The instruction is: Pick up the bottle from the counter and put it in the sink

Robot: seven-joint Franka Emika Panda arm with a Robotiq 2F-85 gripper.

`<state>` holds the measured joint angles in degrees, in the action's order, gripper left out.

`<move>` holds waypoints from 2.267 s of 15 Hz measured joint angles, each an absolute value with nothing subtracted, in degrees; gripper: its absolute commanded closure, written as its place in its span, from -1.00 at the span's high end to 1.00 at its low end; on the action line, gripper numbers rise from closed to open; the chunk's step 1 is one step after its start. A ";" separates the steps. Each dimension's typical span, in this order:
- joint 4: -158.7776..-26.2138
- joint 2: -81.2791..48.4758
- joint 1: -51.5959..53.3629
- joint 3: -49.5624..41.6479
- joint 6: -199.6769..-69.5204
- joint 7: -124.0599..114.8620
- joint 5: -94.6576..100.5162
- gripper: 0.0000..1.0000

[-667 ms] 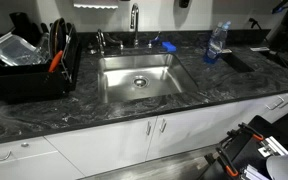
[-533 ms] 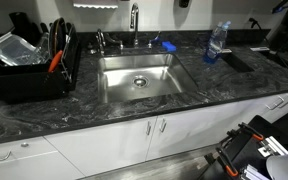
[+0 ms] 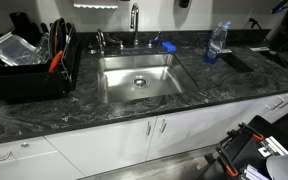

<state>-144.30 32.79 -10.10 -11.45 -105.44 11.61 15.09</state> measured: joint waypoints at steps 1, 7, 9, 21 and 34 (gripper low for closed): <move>-144.30 32.79 -10.10 -11.45 -105.44 11.61 15.09 1.00; -144.12 32.69 -10.04 -11.62 -105.96 11.62 14.70 1.00; -143.63 32.07 -9.88 -12.38 -107.94 12.21 13.89 1.00; -139.83 18.15 -5.63 -22.85 -135.22 38.29 -2.26 1.00; -139.87 9.64 -4.32 -24.41 -158.69 53.44 -18.72 1.00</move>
